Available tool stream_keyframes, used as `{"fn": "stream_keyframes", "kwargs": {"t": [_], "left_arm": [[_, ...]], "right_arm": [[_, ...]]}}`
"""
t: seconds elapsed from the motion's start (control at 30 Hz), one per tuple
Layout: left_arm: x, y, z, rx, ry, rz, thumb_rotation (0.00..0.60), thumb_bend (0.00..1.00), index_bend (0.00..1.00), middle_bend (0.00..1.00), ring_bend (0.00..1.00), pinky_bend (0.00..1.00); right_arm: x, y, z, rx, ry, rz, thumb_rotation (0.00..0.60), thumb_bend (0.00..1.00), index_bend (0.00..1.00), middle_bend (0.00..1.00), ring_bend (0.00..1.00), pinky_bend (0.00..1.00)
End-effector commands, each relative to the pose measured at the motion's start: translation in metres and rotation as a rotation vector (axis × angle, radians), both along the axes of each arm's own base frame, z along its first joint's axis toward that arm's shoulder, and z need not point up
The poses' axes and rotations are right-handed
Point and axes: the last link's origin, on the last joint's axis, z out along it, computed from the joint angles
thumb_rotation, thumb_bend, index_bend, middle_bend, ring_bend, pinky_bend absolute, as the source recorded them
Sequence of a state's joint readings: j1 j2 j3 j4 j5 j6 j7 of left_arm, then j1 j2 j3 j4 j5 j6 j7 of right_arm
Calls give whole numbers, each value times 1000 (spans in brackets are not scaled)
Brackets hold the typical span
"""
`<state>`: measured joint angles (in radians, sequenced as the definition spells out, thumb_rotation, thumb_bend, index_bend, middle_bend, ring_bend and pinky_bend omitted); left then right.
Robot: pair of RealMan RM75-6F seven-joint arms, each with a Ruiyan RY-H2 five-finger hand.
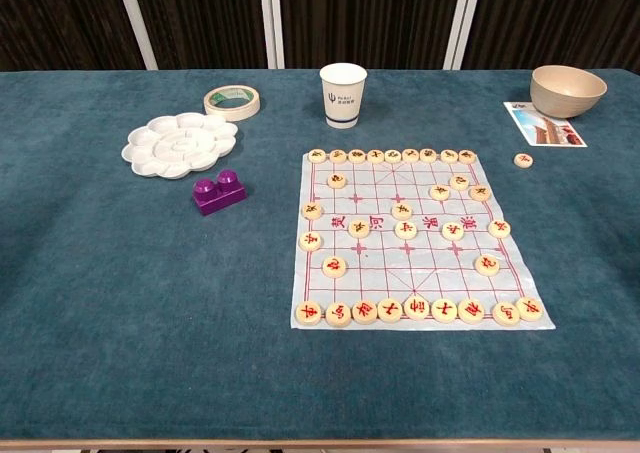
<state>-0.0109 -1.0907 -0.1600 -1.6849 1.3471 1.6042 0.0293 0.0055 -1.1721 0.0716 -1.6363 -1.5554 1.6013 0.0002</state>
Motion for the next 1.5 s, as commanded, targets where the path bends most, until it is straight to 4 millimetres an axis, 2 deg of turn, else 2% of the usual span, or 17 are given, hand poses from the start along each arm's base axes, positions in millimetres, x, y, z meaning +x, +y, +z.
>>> {"fn": "stream_keyframes", "kwargs": {"t": [0.03,0.83,1.13,1.3,1.4,1.5], "left_arm": [[0,0,0,-1,0,1,600,0,123,0,0,0],[1,0,-1,3,1,-6,600,0,123,0,0,0],[2,1,-4,-2,10,-3,600,0,123,0,0,0],[2,1,-5,-3,9,-5,600,0,123,0,0,0],[2,1,-5,1,7,-3,600,0,123,0,0,0],[3,1,-5,9,10,1,600,0,123,0,0,0]], "right_arm": [[0,0,0,-1,0,1,600,378,150,0,0,87],[-1,-1,-2,15,-15,-10,600,378,150,0,0,87],[2,-4,-4,34,-89,-36,600,378,150,0,0,87],[9,-21,-1,113,-84,-24,600,379,150,0,0,87],[18,-38,3,162,-90,-5,600,379,150,0,0,87],[32,-64,3,235,-73,-15,600,378,150,0,0,87]]}}
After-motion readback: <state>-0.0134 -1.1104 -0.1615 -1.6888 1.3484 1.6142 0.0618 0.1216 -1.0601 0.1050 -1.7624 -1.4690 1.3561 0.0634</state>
